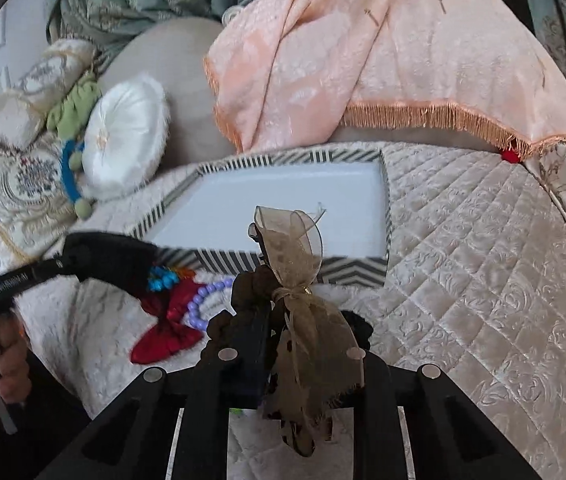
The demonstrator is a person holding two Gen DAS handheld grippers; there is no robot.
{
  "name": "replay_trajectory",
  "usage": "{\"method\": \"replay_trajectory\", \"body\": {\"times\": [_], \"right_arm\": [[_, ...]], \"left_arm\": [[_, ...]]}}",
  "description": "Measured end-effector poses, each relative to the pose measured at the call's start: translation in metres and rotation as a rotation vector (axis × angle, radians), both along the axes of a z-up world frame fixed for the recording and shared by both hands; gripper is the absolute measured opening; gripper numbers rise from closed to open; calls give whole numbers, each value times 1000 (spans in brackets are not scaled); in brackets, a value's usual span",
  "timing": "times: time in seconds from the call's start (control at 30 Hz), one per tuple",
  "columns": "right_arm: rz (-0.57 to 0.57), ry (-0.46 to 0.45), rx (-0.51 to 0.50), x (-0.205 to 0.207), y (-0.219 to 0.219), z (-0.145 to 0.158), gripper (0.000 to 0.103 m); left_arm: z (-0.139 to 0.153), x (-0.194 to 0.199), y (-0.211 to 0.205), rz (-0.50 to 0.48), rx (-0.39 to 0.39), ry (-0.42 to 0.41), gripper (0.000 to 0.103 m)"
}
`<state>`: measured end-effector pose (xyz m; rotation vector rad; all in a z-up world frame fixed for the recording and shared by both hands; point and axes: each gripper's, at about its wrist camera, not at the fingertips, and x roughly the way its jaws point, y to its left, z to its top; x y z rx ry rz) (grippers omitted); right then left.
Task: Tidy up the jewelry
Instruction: 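Carry the black pouch into the striped tray and release with left while right carries the brown bow in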
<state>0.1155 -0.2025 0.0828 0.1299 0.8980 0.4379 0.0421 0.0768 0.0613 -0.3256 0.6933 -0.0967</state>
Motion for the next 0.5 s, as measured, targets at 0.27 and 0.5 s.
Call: {"method": "replay_trajectory", "body": {"times": [0.27, 0.5], "right_arm": [[-22, 26, 0, 3, 5, 1, 18], [-7, 24, -20, 0, 12, 3, 18]], "left_arm": [[6, 5, -8, -14, 65, -14, 11], [1, 6, -9, -8, 89, 11, 11]]}}
